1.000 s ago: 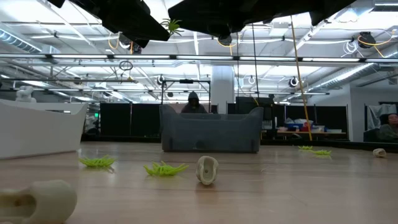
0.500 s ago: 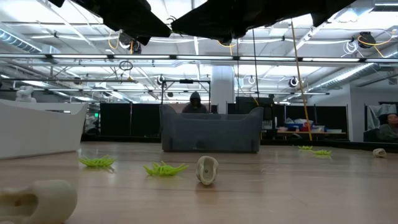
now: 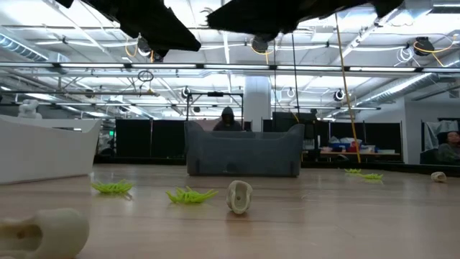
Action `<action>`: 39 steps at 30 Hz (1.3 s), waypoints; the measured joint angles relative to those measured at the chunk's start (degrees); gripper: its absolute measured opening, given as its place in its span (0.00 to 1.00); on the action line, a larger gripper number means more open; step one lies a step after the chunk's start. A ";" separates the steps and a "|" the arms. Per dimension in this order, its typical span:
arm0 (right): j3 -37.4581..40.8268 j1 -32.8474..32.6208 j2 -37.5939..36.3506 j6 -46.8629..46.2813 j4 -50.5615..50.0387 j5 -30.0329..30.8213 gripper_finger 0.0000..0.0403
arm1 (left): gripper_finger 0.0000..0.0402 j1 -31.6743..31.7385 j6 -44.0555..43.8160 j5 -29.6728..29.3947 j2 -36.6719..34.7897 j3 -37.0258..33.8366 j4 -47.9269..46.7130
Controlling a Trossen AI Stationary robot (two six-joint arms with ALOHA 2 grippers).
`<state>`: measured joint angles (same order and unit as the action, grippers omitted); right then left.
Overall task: Sort Halloween decoration
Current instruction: Put the green spider toy into the orange bin
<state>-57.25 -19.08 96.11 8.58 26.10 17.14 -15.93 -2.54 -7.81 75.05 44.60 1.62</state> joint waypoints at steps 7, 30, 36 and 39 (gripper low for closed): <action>0.00 -3.63 -5.16 0.14 -8.06 2.37 0.00 | 0.32 -3.97 -2.10 -4.98 0.02 0.00 0.15; 0.00 -8.37 -10.79 40.32 -18.73 2.63 0.00 | 0.32 -6.74 -4.16 -6.70 0.06 0.01 4.02; 0.00 -8.37 -10.77 49.23 -18.66 2.68 0.00 | 0.32 -6.59 -4.14 -7.37 0.06 0.00 3.90; 0.00 -8.36 -10.77 51.90 -18.66 2.70 0.00 | 0.32 -6.59 -4.21 -7.38 0.05 0.00 3.90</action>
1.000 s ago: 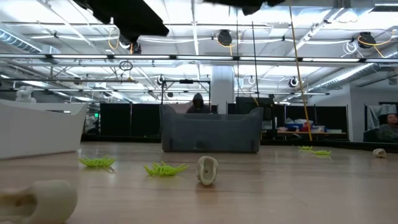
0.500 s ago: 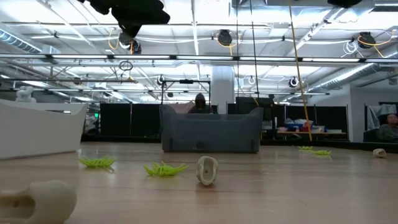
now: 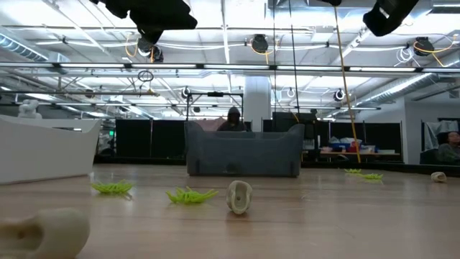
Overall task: Sort Halloween decoration
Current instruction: Put the green spider toy into the orange bin
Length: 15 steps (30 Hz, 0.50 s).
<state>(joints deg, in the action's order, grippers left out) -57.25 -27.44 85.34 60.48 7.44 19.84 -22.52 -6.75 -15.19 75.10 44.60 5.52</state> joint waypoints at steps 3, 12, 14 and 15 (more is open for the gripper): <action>0.00 0.00 0.00 2.21 0.02 0.03 0.00 | 0.32 0.00 -0.01 -0.01 0.00 0.00 0.00; 0.00 0.00 0.02 2.32 0.00 0.04 0.00 | 0.32 0.00 -0.27 -0.04 -0.01 0.02 0.00; 0.00 0.00 0.02 -0.14 0.00 0.04 0.00 | 0.32 0.00 -0.36 -0.06 -0.01 0.02 0.00; 0.00 0.00 0.02 -1.72 0.01 0.04 0.00 | 0.32 0.00 -0.34 -0.06 0.01 0.00 0.00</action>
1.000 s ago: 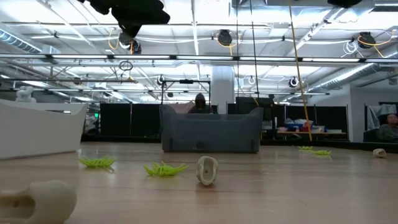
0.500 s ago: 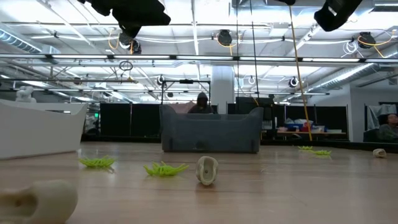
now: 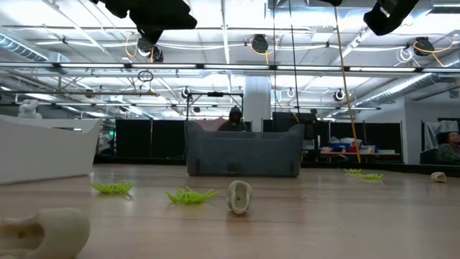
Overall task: Sort Halloween decoration
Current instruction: Put the green spider toy into the orange bin
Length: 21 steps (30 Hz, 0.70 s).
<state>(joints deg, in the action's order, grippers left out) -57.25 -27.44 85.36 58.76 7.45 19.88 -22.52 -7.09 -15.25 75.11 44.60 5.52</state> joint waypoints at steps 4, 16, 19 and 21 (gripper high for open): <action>0.00 0.02 0.02 -7.46 0.01 -0.11 0.00 | 0.32 0.00 0.00 0.00 0.00 0.02 0.00; 0.00 0.02 0.02 -40.43 -0.04 -0.45 0.00 | 0.32 0.00 -0.11 0.00 -0.02 0.02 0.02; 0.00 0.02 0.02 -48.84 -0.07 -0.46 0.00 | 0.32 0.00 -0.13 0.00 -0.01 0.00 0.02; 0.00 0.02 0.02 -53.51 -0.10 -0.48 0.00 | 0.32 -0.19 -0.13 0.00 0.00 0.01 0.02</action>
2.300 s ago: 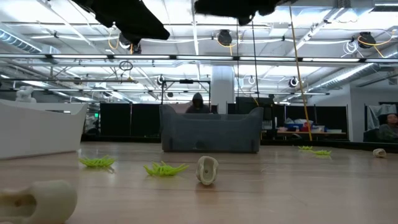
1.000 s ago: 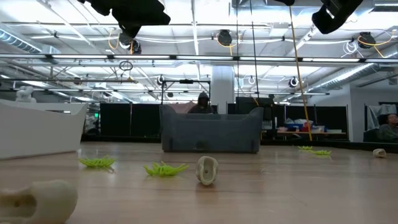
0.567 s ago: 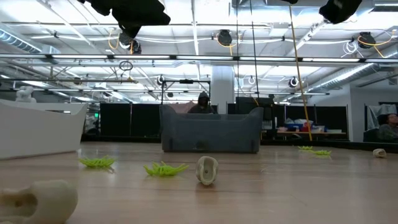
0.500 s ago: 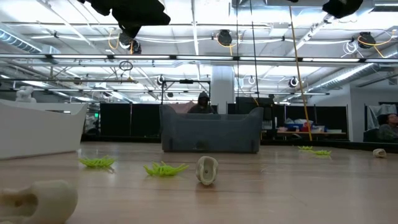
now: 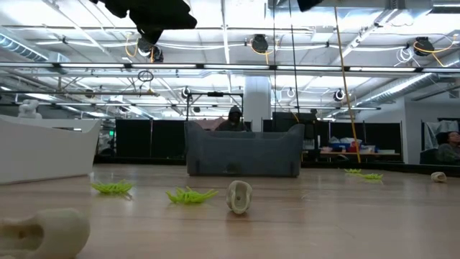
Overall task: Sort Halloween decoration
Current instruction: Put the green spider toy into the orange bin
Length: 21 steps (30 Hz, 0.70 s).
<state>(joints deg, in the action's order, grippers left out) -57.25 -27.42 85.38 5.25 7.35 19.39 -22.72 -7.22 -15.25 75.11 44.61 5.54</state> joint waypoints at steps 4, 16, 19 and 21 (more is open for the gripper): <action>0.00 -0.04 0.00 -9.89 0.00 -0.44 0.00 | 0.32 -0.78 0.00 -0.02 -0.01 0.00 0.00; 0.00 -0.13 0.00 -29.02 -2.42 -10.66 0.00 | 0.32 -3.41 -0.02 -0.02 0.00 -0.01 0.00; 0.00 -1.15 -0.67 -32.38 -8.81 -10.66 0.00 | 0.32 -4.28 -0.01 -0.02 0.00 -0.01 -0.02; -0.42 -2.41 -1.28 -34.80 -13.65 -10.35 0.00 | 0.32 -4.84 0.00 -0.02 -0.02 -0.01 -0.03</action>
<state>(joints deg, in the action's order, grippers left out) -57.67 -29.82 84.11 -29.55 -6.30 9.04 -27.56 -7.23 -15.27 75.09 44.60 5.51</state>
